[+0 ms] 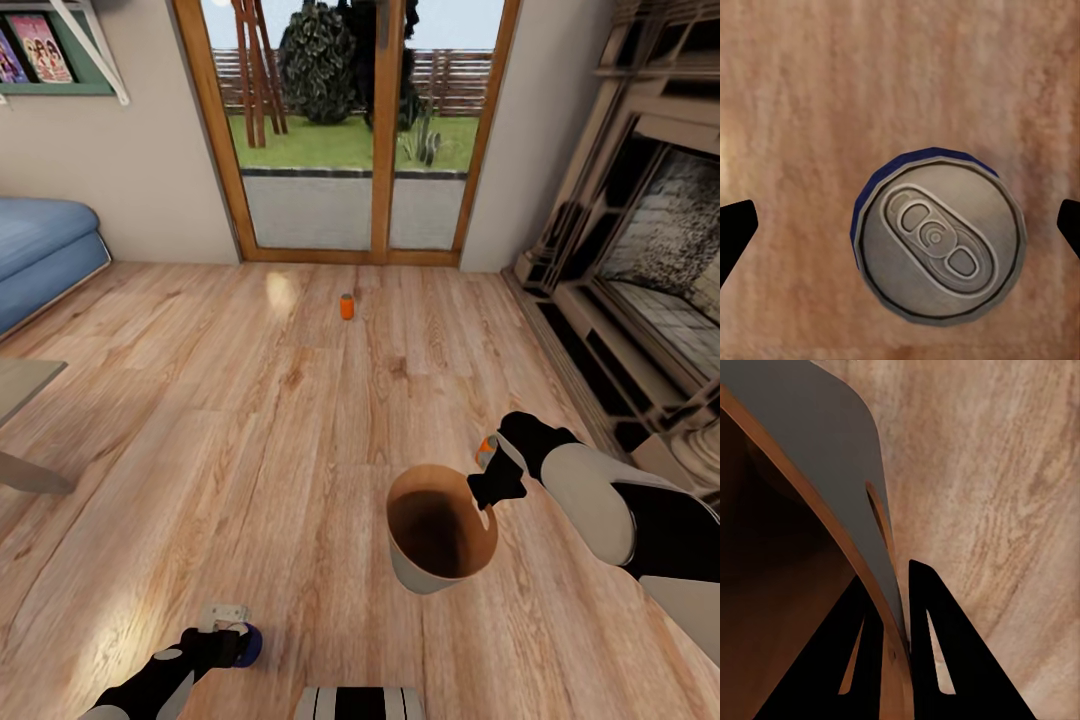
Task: Put the three can of soda from the living room inside the tash can in the kitchen.
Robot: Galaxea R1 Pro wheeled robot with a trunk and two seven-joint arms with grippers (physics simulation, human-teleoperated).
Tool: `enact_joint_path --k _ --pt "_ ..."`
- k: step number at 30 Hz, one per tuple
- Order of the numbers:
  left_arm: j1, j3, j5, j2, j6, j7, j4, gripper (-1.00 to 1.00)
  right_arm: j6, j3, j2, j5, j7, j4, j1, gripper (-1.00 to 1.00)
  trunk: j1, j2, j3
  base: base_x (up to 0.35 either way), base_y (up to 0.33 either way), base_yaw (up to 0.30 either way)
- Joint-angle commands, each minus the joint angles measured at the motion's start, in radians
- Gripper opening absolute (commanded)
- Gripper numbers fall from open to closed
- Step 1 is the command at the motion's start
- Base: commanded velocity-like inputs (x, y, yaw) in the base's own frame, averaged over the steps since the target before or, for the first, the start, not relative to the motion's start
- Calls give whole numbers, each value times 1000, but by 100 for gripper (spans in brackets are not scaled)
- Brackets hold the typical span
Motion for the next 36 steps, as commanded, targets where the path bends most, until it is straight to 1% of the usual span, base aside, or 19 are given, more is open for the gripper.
enact_joint_path --k 1,5,13,14,20,22,23,27,31,36 --pt "0 0 0 0 0 0 0 100 4 -17 -2 -24 4 1 0 -100 0 0 0 2 0 0" --pt "0 0 0 0 0 1 0 100 4 -16 -8 -24 4 0 0 -100 0 0 -2 0 0 0" --pt "0 1 -1 -1 1 3 0 100 4 -15 -12 -24 4 0 0 -100 31 -56 -27 0 0 0" --pt "0 1 -1 -1 1 3 0 100 4 -15 -12 -23 4 0 0 -100 31 -56 -31 0 0 0" --pt "0 1 0 0 1 5 0 100 4 -14 -13 -22 4 -1 1 -100 31 -56 -31 0 0 0" --pt "0 1 1 0 1 5 0 100 4 -8 -12 -23 4 -1 1 -100 31 -56 -31 0 0 0" --pt "0 2 1 0 1 6 0 100 4 5 -12 -23 4 -1 1 -100 31 -56 -31 0 0 0" --pt "0 2 1 0 1 6 0 100 4 12 -11 -24 4 -1 1 -100 31 -56 -31 0 0 0" --pt "0 2 1 0 1 6 0 100 4 16 -10 -24 4 -1 1 -100 33 -57 -47 0 0 0" --pt "0 2 1 0 1 6 0 100 4 17 -9 -24 4 0 1 -100 33 -57 -47 0 0 0"
